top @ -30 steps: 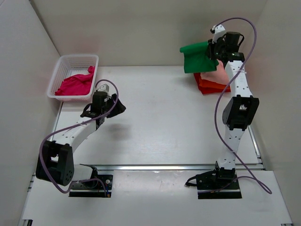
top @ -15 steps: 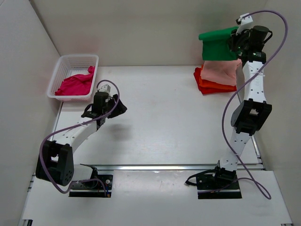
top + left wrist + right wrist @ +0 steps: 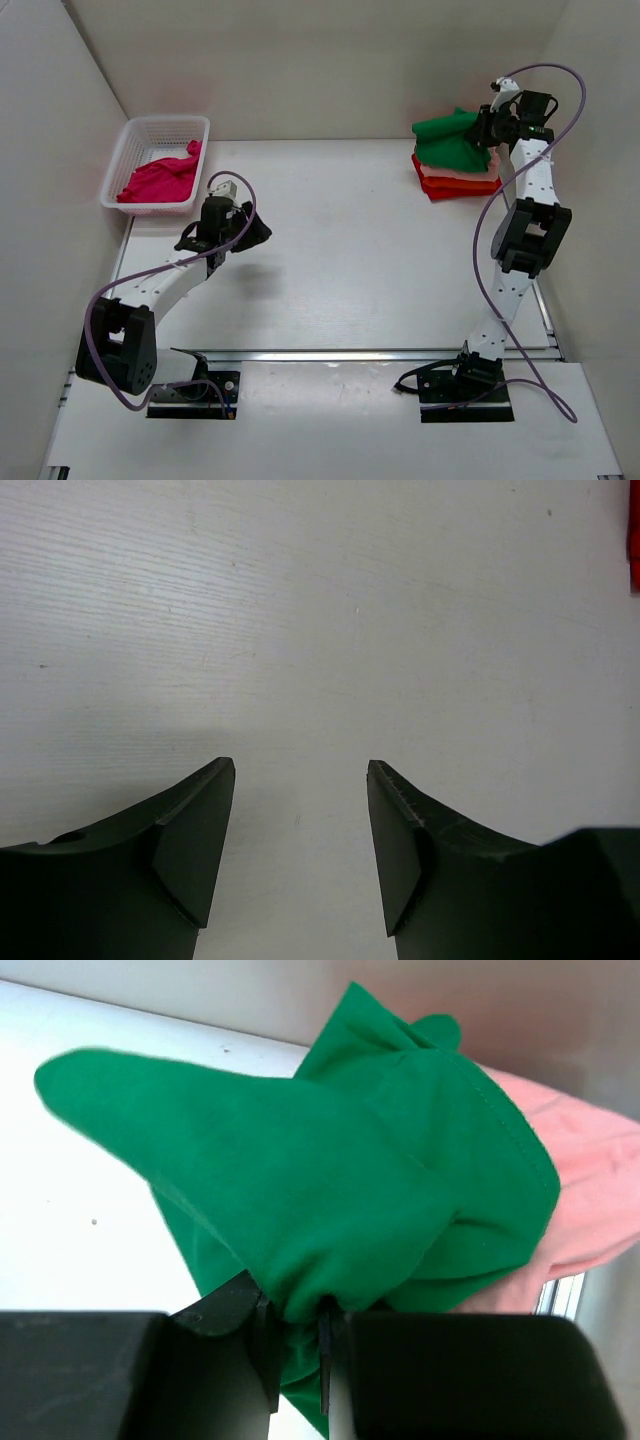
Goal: Fold and stack the t-shirts
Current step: Put the neatly folded tshirt into the corner of the board with the right arm
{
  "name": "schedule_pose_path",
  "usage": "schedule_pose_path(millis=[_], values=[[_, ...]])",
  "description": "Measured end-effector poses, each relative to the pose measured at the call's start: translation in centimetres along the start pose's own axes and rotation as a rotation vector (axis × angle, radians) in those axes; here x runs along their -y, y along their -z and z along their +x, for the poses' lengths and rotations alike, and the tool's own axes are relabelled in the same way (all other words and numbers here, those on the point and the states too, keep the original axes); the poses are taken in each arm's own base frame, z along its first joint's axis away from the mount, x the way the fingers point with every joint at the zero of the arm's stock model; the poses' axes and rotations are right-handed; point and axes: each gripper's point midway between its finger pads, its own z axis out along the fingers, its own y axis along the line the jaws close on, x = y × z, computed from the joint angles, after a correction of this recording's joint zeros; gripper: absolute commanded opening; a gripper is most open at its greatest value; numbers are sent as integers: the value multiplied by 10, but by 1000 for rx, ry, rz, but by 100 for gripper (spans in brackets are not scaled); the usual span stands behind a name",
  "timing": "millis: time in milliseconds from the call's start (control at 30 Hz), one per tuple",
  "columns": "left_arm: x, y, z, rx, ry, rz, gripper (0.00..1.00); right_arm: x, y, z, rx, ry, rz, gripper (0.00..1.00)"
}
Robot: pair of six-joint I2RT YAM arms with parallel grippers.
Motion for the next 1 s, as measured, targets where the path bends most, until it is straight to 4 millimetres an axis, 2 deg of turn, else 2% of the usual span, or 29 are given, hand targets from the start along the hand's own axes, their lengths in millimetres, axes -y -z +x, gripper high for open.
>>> schedule_pose_path(millis=[133, 300, 467, 533, 667, 767, 867, 933, 1000], values=[[0, 0, 1, 2, 0, 1, 67, 8, -5, 6, -17, -40, 34, 0], [-3, -1, 6, -8, 0, -4, 67, 25, -10, -4, 1, -52, 98, 0], [-3, -2, 8, -13, -2, -3, 67, 36, -10, -1, -5, -71, 142, 1], [-3, -3, 10, -17, -3, -3, 67, 40, -10, -1, -7, -74, 163, 13], [-1, -4, 13, -25, -9, 1, 67, 50, -9, -3, -1, -67, 220, 19], [2, -4, 15, -29, -12, 7, 67, 58, -10, -8, 26, -65, 260, 33], [3, -4, 16, -32, -13, 9, 66, 64, -9, -15, 58, -72, 293, 66], [4, -4, 17, -34, -14, 10, 66, 70, -8, -21, 80, -62, 321, 71], [4, -4, 17, -34, -14, 10, 66, 72, -8, -25, 89, -49, 346, 72]])
